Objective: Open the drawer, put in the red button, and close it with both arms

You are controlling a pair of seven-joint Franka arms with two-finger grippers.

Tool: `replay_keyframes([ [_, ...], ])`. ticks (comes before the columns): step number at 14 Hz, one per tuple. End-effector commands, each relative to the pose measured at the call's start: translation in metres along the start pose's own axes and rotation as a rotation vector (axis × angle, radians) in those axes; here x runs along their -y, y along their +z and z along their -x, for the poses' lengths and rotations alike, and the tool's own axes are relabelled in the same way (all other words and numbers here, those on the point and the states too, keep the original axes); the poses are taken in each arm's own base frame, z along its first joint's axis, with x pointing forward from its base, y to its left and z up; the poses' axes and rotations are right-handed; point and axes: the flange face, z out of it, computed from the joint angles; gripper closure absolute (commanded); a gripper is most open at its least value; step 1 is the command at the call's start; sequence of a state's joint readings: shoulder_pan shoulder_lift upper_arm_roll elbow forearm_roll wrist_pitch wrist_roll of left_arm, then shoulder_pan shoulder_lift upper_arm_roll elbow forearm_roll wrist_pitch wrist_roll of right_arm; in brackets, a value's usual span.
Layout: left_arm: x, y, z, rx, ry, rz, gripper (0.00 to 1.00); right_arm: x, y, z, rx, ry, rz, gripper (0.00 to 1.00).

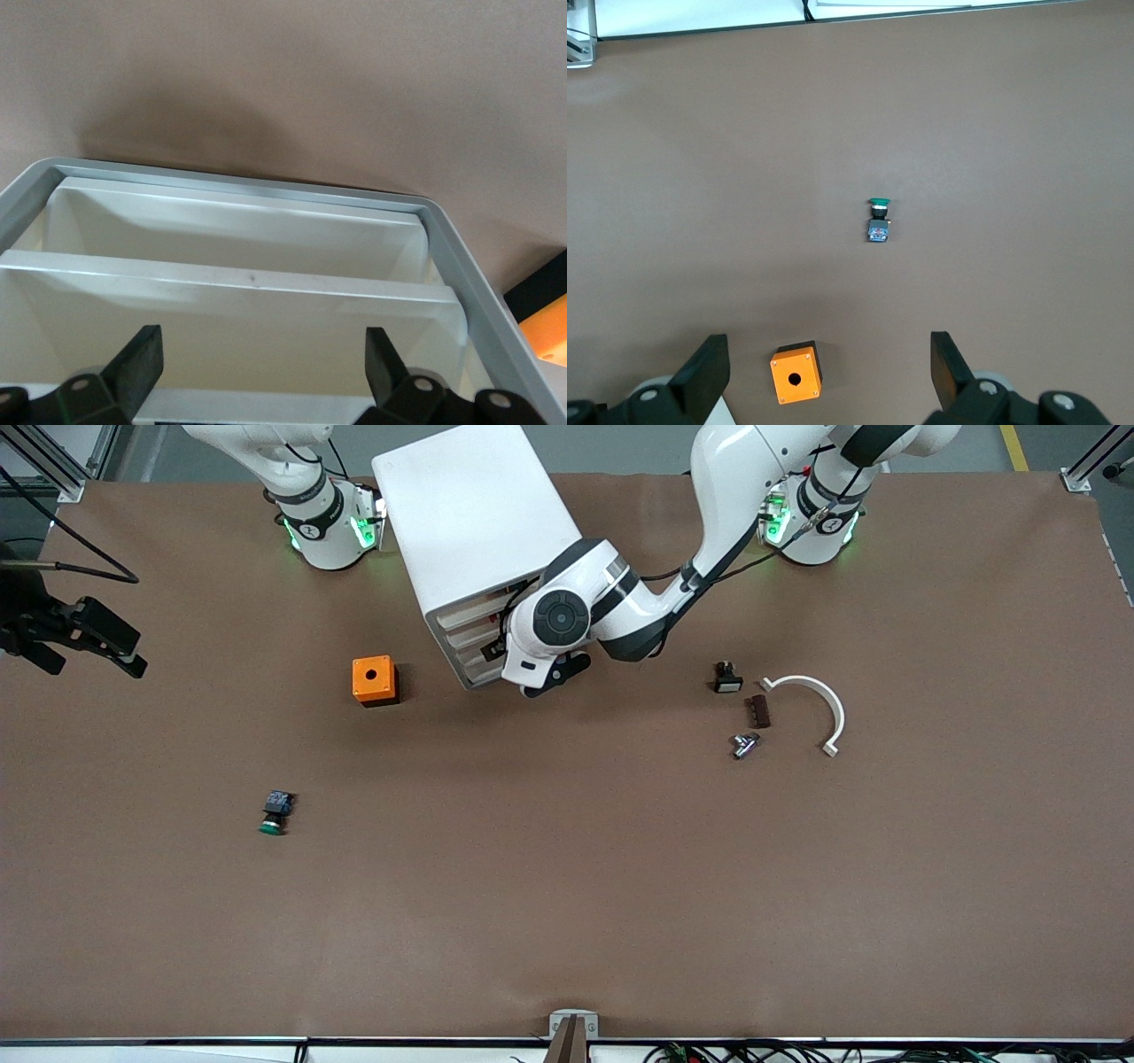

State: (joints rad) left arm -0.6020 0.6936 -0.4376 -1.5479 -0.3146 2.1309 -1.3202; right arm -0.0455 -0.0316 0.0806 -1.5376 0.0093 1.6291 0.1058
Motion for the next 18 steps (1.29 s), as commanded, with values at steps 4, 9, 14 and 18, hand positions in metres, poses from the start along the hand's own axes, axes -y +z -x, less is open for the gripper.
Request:
replay_keyframes([
  [4,-0.007,-0.076,-0.032,-0.033,-0.068,0.115,0.0,-0.003,-0.003,0.0,0.014,-0.008,0.004,0.0],
  [9,0.033,-0.227,-0.105,-0.303,-0.065,0.182,0.0,-0.004,-0.003,0.0,0.015,-0.008,0.004,0.0],
  [14,0.129,-0.356,-0.147,-0.414,0.107,0.076,0.0,-0.004,-0.003,0.0,0.015,-0.006,0.004,0.0],
  [18,0.225,-0.441,-0.181,-0.436,0.28,0.007,0.0,-0.004,-0.003,0.0,0.015,-0.005,0.004,0.0],
])
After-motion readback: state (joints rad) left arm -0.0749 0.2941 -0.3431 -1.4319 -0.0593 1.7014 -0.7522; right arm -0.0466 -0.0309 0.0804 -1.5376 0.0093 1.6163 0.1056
